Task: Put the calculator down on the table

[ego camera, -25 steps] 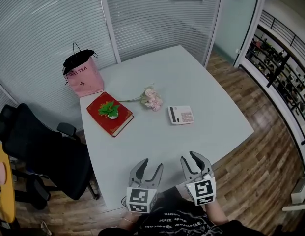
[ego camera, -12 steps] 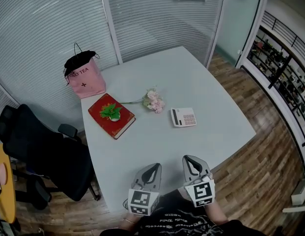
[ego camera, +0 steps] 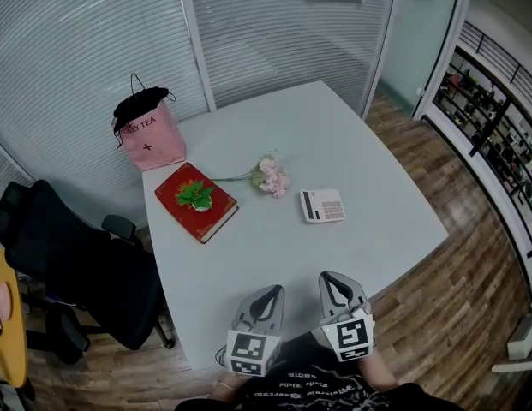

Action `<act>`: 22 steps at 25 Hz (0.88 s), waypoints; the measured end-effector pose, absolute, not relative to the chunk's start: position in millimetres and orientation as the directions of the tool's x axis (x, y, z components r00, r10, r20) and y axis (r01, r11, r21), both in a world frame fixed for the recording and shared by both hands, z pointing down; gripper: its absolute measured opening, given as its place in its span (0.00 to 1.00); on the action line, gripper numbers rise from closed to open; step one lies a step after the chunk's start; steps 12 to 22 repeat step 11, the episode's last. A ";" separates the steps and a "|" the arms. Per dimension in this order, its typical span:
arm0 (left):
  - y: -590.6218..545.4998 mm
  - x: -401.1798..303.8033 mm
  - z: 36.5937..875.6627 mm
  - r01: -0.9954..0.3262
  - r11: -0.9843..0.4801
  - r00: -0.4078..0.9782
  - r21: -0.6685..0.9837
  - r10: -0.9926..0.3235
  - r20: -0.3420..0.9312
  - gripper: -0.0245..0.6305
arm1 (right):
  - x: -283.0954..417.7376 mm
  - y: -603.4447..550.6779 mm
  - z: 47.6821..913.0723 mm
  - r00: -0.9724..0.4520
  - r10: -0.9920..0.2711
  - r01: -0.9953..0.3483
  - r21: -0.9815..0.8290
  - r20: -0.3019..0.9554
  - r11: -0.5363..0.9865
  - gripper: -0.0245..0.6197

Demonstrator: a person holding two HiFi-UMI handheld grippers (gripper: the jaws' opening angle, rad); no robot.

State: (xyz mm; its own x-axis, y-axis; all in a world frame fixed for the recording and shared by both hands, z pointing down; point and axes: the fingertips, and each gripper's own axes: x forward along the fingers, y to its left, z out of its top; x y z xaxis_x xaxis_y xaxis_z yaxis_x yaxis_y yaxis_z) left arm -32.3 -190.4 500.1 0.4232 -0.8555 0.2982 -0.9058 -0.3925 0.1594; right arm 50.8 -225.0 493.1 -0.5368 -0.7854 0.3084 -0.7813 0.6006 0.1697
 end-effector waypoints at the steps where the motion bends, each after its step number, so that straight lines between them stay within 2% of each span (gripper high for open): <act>1: -190.6 -32.9 500.8 -0.908 -0.389 0.420 0.159 -0.857 0.299 0.07 | 50.4 -225.4 493.2 -0.537 -0.785 -0.780 0.172 0.309 0.602 0.05; 22: -193.5 -38.0 503.6 -0.916 -0.369 0.400 0.157 -0.864 0.305 0.07 | 46.0 -226.2 495.0 -0.531 -0.780 -0.783 0.158 0.332 0.601 0.05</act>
